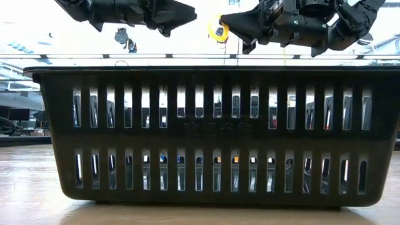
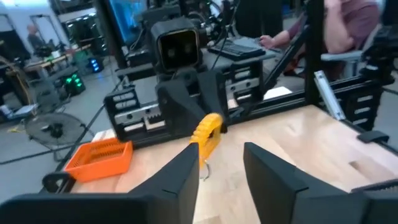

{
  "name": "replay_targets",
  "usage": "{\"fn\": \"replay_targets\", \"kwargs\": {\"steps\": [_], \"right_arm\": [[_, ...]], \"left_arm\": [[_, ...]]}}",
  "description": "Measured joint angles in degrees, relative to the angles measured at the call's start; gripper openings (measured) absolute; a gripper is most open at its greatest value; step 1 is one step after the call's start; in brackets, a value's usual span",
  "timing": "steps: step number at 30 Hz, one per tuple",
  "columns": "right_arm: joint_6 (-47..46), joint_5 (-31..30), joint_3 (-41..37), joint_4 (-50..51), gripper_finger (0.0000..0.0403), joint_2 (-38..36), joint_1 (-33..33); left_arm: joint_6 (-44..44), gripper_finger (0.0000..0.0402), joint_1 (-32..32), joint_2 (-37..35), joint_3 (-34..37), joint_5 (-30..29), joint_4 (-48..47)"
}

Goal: Sort spring keychains into baskets
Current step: Put the orange spring keychain into the blue basket

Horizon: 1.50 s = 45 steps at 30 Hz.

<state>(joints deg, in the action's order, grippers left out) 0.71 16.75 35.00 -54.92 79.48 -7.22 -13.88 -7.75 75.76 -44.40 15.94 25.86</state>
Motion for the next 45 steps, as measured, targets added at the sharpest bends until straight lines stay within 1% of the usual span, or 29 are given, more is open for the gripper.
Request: {"fn": "replay_targets", "kwargs": {"steps": [4,7,8,10,13,15,18,29,39,45], "right_arm": [[0.0,-0.02,-0.02,-0.63,0.0004,0.0,0.2],[-0.1,-0.05,-0.02,-1.02,0.0004,0.0,0.47],[-0.09,-0.04,-0.02,-1.12,0.0004,0.0,0.56],[-0.07,-0.04,-0.02,-1.42,0.0004,0.02,0.6],[-0.04,-0.05,-0.02,-1.42,0.0004,0.02,0.76],[-0.04,-0.04,-0.02,-1.41,0.0004,0.02,0.76],[0.29,-0.07,-0.04,-1.12,0.0004,0.02,0.76],[0.63,-0.09,-0.04,-0.98,0.0004,0.04,0.74],[1.27,-0.15,-0.07,-1.05,0.0004,0.04,0.7],[1.63,-0.15,-0.07,-1.44,0.0004,0.04,0.7]], "left_arm": [[0.85,0.0188,0.76,0.15,0.0,-4.39,0.0],[-0.25,0.0219,0.85,2.27,-0.03,-5.51,1.14],[-0.19,0.0227,0.85,2.6,0.1,-5.48,0.96],[0.02,0.0238,0.89,4.14,-0.16,-5.44,4.66],[-0.12,0.0247,1.02,5.95,0.0,-5.44,7.23],[-0.64,0.0247,1.12,7.13,-0.01,-5.19,10.55],[0.82,0.0244,1.11,7.41,-0.14,-3.85,12.79],[3.09,0.0224,1.07,7.64,-0.11,-3.54,13.13],[4.1,0.0225,1.07,8.76,-0.07,-4.93,12.85],[4.6,0.0223,1.1,9.57,-0.07,-4.92,14.54]]}}
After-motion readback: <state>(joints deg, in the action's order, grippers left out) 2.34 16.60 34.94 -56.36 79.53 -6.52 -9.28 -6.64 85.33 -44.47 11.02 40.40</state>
